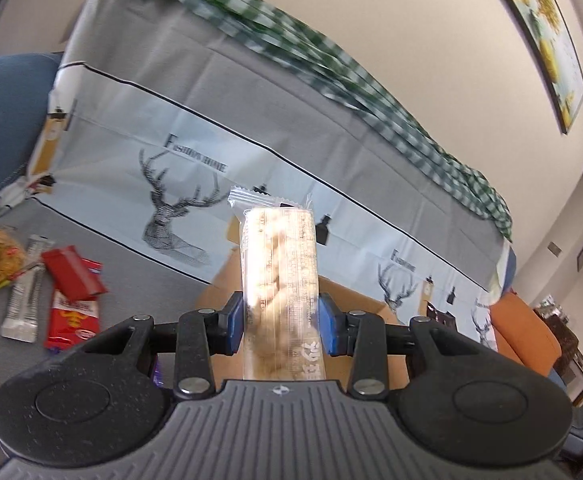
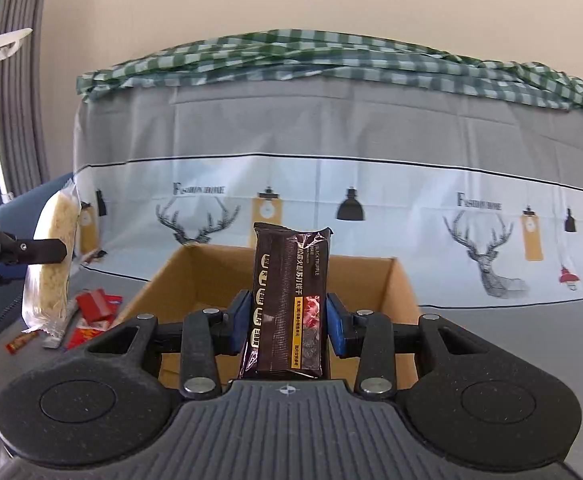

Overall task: Organize snacks
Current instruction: 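Lift both held snacks and carry them over the cardboard box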

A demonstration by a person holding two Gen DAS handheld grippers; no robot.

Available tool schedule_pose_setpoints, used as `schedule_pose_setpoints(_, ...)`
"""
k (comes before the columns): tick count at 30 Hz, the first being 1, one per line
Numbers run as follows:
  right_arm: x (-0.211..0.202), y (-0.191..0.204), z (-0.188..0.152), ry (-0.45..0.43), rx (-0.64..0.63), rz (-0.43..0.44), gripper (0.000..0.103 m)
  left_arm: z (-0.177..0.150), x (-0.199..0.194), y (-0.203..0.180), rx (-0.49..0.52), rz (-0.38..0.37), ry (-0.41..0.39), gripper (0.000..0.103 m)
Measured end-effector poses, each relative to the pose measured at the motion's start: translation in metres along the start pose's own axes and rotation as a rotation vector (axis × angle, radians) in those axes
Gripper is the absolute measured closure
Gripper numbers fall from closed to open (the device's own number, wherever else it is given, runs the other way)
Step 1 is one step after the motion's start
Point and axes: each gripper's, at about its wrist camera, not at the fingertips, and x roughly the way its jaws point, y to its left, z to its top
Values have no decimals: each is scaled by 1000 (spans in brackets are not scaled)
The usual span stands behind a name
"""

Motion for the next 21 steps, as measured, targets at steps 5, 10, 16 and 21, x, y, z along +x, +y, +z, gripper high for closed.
schedule_pose_setpoints(5, -2, -19, -6, 7, 6, -35, 62, -15, 15, -23, 45, -45, 25, 62)
schedule_pose_setpoints(10, 1, -30, -11, 16, 10, -63, 62, -31, 29, -43, 92, -91, 58, 62)
schedule_pose_setpoints(16, 6, -31, -13, 26, 7, -78, 62, -43, 37, -57, 137, -123, 80, 62)
schedule_pose_setpoints(21, 10, -27, -12, 29, 1, -79, 62, -46, 39, -58, 148, -123, 86, 62)
